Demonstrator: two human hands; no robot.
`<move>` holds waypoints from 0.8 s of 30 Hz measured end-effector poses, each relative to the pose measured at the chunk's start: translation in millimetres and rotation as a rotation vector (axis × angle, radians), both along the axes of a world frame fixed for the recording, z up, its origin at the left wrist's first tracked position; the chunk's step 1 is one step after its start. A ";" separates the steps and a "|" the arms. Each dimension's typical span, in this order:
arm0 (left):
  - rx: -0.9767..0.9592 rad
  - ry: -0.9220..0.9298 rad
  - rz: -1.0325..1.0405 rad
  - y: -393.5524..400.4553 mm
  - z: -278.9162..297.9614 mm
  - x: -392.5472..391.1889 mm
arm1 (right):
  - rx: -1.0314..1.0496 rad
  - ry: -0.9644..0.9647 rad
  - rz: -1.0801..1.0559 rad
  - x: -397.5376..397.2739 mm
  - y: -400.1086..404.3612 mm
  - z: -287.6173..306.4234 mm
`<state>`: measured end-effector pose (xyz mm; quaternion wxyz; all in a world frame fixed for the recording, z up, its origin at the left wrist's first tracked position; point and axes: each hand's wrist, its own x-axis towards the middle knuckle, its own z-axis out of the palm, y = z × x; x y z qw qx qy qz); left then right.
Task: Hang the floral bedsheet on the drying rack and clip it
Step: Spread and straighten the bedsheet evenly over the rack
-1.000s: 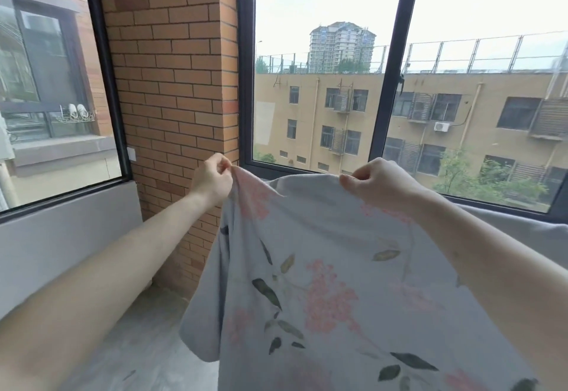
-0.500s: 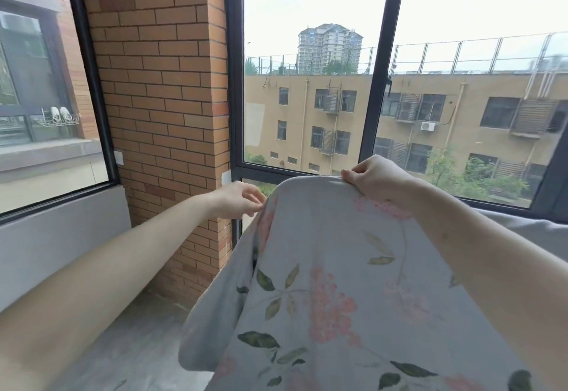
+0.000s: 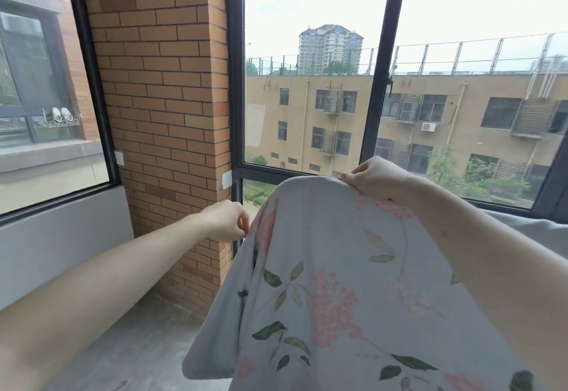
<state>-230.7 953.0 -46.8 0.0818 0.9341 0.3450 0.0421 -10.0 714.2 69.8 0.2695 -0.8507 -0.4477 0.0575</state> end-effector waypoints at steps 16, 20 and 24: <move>0.203 -0.239 0.165 10.4 22.4 -0.6 | 0.056 0.099 0.091 5.5 -3.2 -1.0; 0.254 -0.463 0.201 15.5 62.9 30.5 | 0.091 0.130 0.047 11.8 -1.3 -2.9; 0.125 -0.530 0.192 24.7 72.7 67.9 | 0.149 0.142 -0.047 16.3 3.0 -3.7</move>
